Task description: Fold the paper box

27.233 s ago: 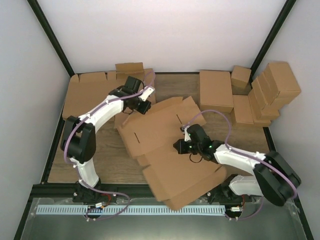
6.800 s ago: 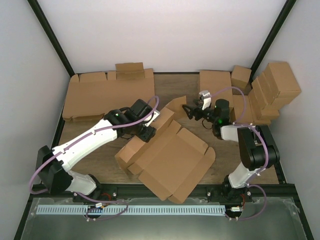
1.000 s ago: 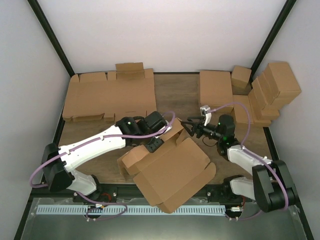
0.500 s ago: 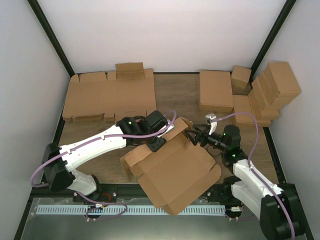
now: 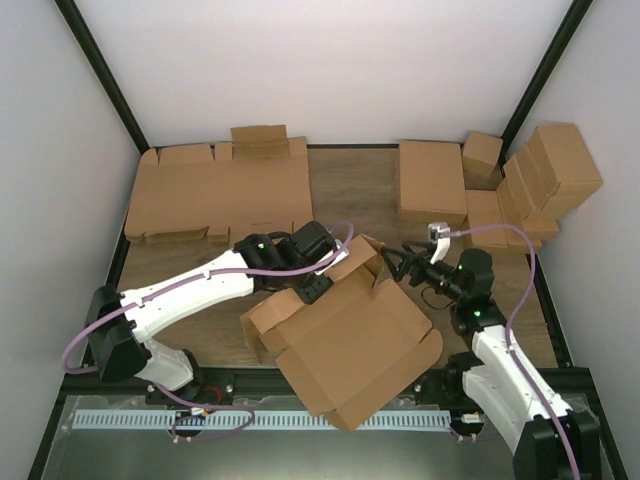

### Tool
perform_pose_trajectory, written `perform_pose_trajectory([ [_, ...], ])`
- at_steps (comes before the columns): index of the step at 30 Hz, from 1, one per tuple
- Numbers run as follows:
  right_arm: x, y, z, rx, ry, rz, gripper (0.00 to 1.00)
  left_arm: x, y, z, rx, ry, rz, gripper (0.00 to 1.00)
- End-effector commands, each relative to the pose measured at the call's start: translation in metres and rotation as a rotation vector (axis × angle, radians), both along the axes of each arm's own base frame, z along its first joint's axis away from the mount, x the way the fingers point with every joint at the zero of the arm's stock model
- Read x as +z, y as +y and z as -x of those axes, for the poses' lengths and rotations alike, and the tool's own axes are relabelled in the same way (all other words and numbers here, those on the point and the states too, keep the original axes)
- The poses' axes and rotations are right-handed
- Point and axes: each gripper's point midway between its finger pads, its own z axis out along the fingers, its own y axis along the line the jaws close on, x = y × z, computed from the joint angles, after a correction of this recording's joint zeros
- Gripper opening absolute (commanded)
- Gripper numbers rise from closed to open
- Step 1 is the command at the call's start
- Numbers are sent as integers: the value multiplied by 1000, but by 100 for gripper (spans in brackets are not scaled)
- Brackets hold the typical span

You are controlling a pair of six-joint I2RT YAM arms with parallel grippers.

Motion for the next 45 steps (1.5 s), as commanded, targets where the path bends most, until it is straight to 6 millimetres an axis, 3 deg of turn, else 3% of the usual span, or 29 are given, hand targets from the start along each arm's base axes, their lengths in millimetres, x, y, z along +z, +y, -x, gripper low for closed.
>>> perform_pose_trajectory([
  [1,23,-23,-29,-153,28,4,99,3,-5,-1,-5,-3,20,55],
  [4,6,-34,-41,-211,105,12,97,4,-5,-1,-4,-2,22,55],
  [7,-32,-46,-53,-276,253,42,89,3,-5,0,-6,-1,21,55],
  [12,-66,-29,-44,-145,319,66,69,3,-5,0,-3,-1,23,55],
  [16,-68,-12,-26,-16,254,66,58,3,-6,0,-5,1,27,55],
  [21,-68,8,-8,68,181,103,57,4,-7,-1,-10,1,24,55],
  [29,-65,35,-5,131,114,173,59,4,-10,0,-13,9,32,55],
  [45,-64,58,-7,151,-11,227,60,16,-16,1,-22,34,93,55],
])
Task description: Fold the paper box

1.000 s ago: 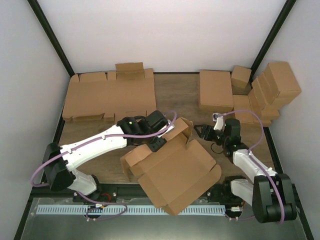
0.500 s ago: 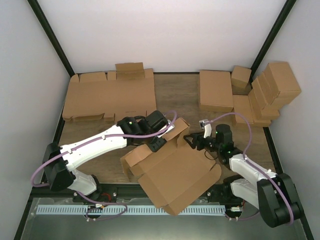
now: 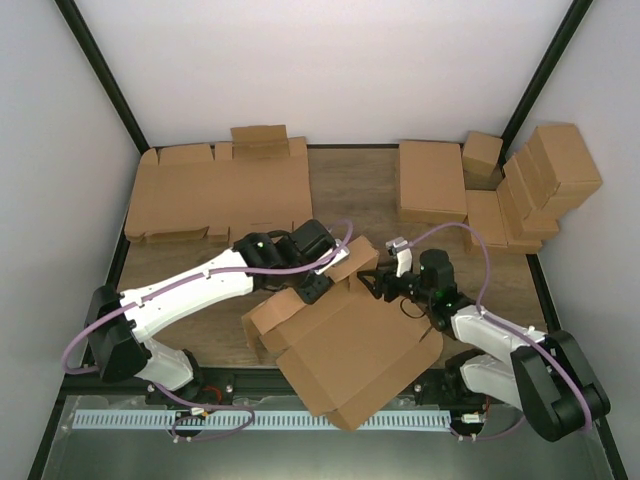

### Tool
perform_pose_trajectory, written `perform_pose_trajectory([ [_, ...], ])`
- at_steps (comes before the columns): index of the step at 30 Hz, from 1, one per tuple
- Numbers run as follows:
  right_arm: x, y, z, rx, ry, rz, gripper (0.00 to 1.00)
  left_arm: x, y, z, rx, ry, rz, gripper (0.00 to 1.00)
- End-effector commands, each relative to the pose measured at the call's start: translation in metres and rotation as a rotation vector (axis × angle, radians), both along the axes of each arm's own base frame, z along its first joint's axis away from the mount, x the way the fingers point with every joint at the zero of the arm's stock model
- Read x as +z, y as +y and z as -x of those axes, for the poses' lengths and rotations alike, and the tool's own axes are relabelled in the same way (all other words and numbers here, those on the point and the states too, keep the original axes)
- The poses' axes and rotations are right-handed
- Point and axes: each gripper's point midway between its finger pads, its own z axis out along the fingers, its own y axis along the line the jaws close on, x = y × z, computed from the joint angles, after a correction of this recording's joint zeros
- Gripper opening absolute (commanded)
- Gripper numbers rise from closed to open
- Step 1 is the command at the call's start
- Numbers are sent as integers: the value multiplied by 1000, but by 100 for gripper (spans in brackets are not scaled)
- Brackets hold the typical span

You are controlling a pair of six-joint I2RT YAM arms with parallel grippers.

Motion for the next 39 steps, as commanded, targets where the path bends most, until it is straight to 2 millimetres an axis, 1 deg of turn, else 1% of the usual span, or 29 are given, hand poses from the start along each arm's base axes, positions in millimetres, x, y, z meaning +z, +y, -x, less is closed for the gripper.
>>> perform_pose_trajectory([
  [1,19,7,-11,-9,-118,3,59,16,-13,-2,-13,14,80,55],
  [9,16,10,-14,-14,-136,17,56,22,-15,-1,-25,45,129,55],
  [15,19,14,-15,-12,-164,25,49,24,-16,2,-34,60,139,55],
  [24,25,15,-29,-109,-250,79,33,34,-25,9,-52,112,199,55],
  [27,25,16,-35,-153,-275,109,30,39,-26,9,-51,125,221,55],
  [31,21,12,-45,-221,-277,128,20,42,-25,8,-47,135,239,55],
  [36,14,9,-52,-314,-304,214,2,41,-23,7,-37,146,241,56],
  [39,9,9,-52,-333,-300,228,1,41,-22,7,-37,148,243,56],
])
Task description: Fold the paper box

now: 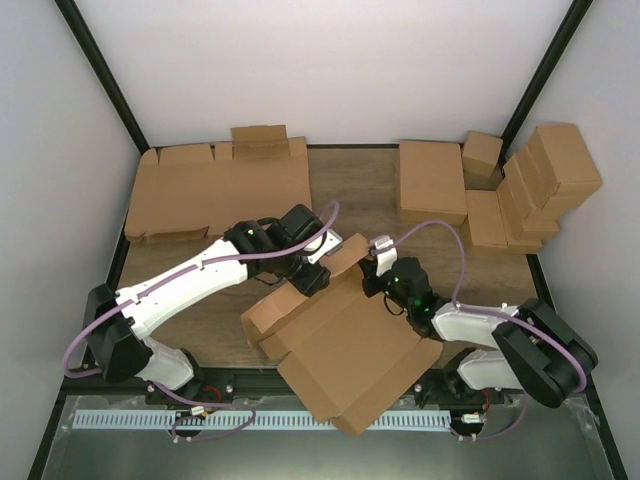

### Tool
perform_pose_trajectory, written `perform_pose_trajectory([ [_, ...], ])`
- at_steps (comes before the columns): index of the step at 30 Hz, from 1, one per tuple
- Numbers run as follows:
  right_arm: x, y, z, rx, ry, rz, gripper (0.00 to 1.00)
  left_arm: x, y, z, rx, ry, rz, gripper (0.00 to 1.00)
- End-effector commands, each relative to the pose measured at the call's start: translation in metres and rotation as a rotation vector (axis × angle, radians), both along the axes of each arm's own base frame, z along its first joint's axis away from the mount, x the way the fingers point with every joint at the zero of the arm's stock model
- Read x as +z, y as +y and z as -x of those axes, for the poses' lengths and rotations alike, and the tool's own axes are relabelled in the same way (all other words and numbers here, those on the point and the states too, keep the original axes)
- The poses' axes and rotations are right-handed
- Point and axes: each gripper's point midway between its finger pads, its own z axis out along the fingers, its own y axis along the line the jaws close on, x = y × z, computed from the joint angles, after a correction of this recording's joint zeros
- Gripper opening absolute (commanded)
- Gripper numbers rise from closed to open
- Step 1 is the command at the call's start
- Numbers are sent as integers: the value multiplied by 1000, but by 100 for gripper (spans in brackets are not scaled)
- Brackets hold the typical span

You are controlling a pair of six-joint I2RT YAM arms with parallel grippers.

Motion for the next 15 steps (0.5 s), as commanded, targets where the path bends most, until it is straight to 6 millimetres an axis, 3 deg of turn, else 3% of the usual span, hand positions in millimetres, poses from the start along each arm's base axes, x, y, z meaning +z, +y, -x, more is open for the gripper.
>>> perform_pose_trajectory([
  [1,13,-6,-17,-116,-57,9,1,32,-24,9,-70,-2,151,56],
  [5,16,-7,-16,-114,-65,5,1,34,-24,7,-63,-5,157,56],
  [15,16,-9,-11,-106,-69,-2,1,50,-19,2,-25,-43,192,83],
])
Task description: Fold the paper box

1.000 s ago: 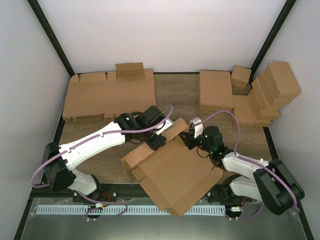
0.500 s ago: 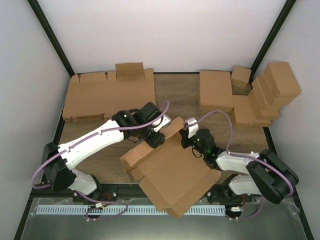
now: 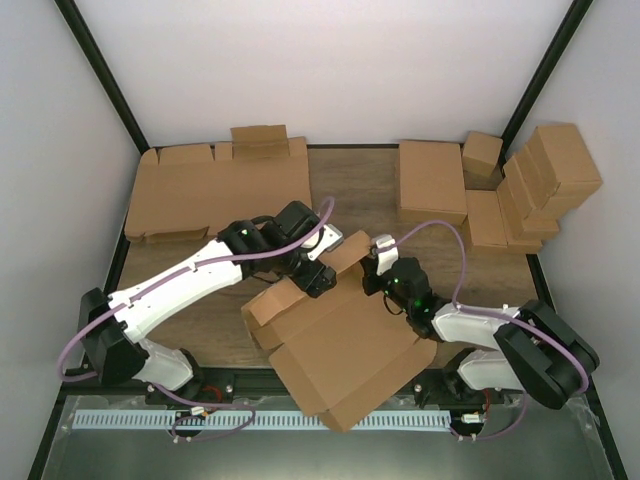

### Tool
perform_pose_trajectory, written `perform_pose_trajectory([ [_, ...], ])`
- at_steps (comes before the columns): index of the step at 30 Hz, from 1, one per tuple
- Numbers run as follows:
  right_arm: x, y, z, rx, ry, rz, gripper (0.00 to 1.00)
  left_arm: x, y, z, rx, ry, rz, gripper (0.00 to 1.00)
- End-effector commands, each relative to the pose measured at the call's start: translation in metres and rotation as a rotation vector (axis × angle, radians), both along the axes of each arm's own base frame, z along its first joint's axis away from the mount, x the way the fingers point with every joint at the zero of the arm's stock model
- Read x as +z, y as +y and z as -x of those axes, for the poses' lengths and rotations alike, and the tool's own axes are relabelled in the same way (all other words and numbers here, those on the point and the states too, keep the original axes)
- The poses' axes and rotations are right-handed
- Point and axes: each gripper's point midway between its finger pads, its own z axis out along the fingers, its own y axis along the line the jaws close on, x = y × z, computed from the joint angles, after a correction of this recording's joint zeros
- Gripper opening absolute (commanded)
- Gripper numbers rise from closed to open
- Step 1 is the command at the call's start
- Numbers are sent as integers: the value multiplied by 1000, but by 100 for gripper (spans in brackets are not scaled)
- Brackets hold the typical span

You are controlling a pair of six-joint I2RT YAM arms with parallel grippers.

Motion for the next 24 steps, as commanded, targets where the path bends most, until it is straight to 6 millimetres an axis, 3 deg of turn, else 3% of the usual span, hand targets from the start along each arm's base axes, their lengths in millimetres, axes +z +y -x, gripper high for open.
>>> perform_pose_trajectory([
  [1,12,-5,-5,-47,-42,-15,1,38,-10,3,-17,-40,126,84],
  [8,13,-2,-3,-21,-48,-16,1,42,-1,-5,32,-55,135,100],
  [24,16,0,0,0,-55,-23,1,48,9,-14,90,-74,148,100],
])
